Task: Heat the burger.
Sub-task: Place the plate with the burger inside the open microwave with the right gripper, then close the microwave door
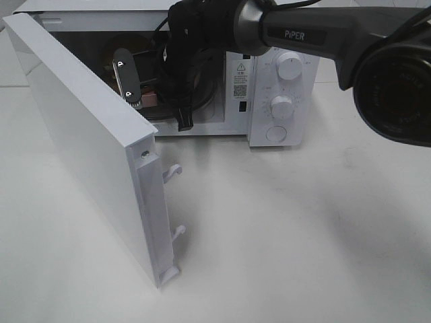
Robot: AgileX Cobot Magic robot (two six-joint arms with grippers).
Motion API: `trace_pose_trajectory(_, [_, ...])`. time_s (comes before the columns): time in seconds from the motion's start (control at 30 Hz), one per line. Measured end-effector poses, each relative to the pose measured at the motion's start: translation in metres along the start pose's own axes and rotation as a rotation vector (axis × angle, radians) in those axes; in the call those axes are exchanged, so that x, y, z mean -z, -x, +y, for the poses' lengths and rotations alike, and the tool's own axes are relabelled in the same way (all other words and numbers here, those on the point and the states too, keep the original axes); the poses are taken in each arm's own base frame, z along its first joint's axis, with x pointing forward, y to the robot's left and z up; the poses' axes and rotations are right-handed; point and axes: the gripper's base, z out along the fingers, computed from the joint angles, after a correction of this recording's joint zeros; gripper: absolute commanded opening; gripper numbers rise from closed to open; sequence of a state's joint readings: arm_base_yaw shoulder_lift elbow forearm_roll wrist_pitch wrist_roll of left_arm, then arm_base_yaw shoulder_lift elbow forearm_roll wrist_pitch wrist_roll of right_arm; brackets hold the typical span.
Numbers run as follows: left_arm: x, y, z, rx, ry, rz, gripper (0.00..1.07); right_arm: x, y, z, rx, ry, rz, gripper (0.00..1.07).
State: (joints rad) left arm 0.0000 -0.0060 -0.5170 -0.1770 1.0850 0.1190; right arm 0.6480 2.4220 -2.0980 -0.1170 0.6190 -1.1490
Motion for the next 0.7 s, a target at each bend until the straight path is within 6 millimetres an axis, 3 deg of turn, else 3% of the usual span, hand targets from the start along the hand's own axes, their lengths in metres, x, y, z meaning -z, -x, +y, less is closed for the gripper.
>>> trace_pose_trajectory(0.07, [0.0,0.0,0.0,0.0,0.0,0.0,1.0,0.0,0.0,0.0,-0.005,0.004,0.002,0.38])
trace_pose_trajectory(0.17, [0.0,0.0,0.0,0.0,0.0,0.0,1.0,0.0,0.0,0.0,-0.008,0.006,0.0,0.4])
trace_pose_trajectory(0.5, [0.0,0.0,0.0,0.0,0.0,0.0,1.0,0.008,-0.004,0.016,-0.042,0.026,-0.027,0.6])
trace_pose_trajectory(0.57, [0.0,0.0,0.0,0.0,0.0,0.0,1.0,0.016,-0.005,0.017,-0.053,-0.003,-0.042,0.71])
trace_pose_trajectory(0.7, [0.0,0.0,0.0,0.0,0.0,0.0,1.0,0.022,-0.006,0.017,-0.075,-0.012,-0.048,0.75])
